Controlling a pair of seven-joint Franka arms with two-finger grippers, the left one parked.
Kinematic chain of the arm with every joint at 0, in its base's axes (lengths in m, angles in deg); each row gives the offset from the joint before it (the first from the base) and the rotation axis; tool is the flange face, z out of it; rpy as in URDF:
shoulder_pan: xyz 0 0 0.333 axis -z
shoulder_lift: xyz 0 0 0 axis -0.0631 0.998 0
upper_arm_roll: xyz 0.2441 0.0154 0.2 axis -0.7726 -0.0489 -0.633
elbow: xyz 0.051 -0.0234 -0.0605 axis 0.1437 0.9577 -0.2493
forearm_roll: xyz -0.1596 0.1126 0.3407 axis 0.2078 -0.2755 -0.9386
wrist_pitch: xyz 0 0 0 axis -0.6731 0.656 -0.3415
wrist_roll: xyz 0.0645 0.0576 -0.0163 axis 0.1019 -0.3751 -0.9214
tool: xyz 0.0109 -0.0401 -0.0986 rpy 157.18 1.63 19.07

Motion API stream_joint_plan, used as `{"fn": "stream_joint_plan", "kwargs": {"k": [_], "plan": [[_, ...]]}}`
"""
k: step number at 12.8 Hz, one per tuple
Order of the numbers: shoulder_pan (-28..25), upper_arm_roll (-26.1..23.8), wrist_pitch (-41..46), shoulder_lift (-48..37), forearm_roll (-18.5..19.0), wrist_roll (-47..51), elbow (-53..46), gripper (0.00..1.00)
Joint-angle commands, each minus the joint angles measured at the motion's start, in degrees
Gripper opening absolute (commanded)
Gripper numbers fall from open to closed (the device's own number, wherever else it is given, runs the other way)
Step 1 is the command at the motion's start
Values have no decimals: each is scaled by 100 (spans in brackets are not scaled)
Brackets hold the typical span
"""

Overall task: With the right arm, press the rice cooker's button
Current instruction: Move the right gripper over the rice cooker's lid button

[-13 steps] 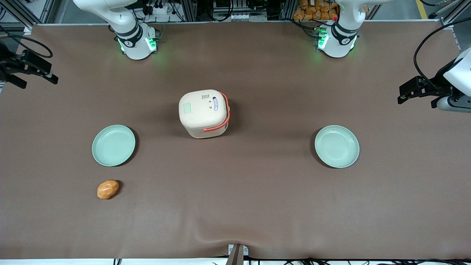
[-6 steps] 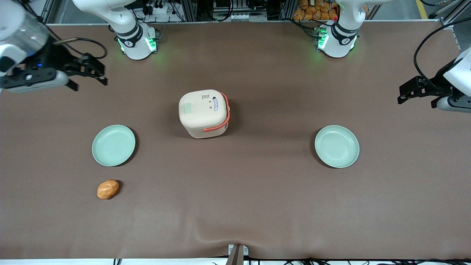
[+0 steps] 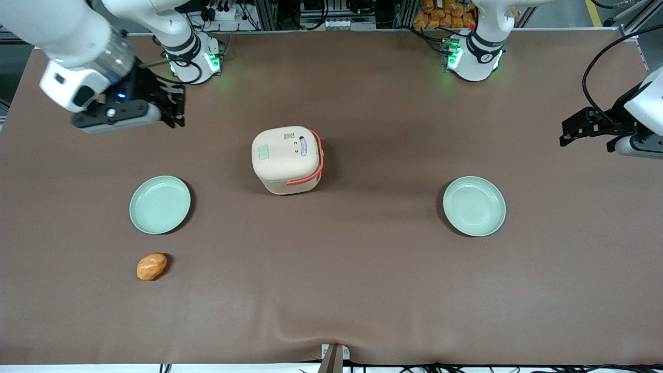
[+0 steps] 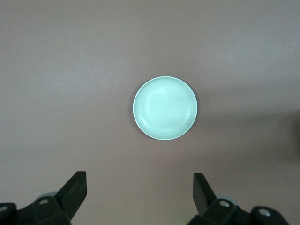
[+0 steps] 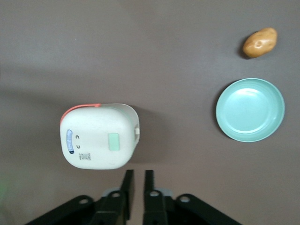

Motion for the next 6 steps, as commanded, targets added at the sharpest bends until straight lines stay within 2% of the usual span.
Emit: {"fn": "stream_joint_plan", "kwargs": {"k": [1,2,6], "plan": [[-185,-453,-300,233,496,824,97,0],[-273,-586,-388,303,673,950,140,0],[-467,-613,-915,339,693,1012,842,0]]}}
